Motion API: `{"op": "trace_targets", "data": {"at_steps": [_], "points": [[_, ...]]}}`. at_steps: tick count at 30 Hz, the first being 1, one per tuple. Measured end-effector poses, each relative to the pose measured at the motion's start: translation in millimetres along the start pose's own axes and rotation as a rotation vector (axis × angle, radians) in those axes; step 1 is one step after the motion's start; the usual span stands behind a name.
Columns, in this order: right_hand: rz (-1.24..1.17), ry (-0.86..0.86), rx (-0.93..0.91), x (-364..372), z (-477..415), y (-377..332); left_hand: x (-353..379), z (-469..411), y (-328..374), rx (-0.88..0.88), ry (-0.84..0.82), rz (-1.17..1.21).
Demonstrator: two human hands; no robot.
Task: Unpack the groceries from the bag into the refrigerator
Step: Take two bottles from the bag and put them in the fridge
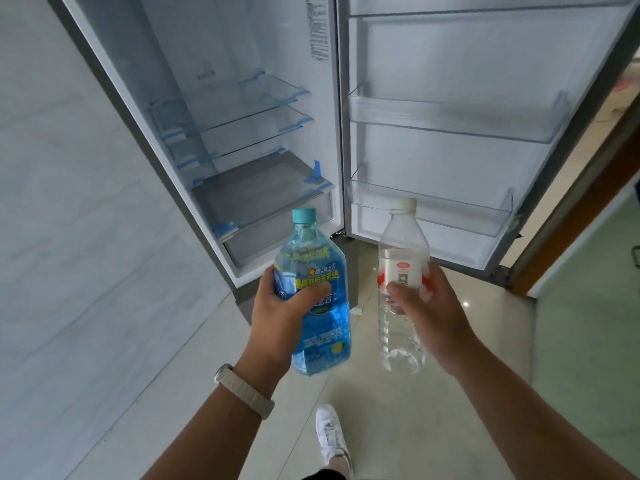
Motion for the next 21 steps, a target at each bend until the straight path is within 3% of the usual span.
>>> {"op": "trace_targets", "data": {"at_steps": [12,21], "points": [[0.220,-0.057,-0.088,98.5,-142.4,-31.9,-28.7,-171.1,25.5,-0.013,0.015,0.105],[0.217,-0.152,-0.093,169.7,-208.9,-39.2,-62.1,-255.4,38.4,-0.024,0.188,0.174]]}}
Point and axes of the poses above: each hand's wrist, its own z-axis away from the middle knuckle, its own x-axis out of the palm, y = z × x, the point moved 1 cm from there along -z, towards the middle knuckle, and after that the axes turned 7 degrees about y, right-handed, at the moved point
